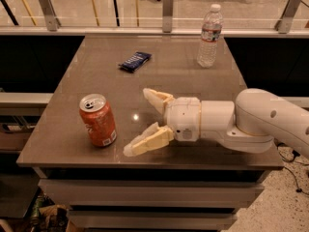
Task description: Pick coke can
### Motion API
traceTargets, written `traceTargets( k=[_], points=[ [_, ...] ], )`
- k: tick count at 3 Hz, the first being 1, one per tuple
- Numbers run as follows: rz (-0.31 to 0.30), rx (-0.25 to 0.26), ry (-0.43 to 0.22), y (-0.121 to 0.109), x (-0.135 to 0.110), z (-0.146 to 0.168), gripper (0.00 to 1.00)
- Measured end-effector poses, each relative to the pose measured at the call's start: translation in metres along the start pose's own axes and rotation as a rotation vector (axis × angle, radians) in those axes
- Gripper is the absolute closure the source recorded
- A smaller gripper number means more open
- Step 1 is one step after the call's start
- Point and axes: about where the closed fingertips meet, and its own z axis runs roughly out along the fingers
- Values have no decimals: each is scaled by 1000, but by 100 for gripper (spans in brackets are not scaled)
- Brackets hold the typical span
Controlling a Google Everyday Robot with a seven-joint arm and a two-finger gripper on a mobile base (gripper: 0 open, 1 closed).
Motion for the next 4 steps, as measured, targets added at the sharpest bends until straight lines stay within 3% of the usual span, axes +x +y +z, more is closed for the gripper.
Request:
traceTargets(
  k=[4],
  points=[
    [-37, -63, -59, 19, -15, 51, 0]
  ],
)
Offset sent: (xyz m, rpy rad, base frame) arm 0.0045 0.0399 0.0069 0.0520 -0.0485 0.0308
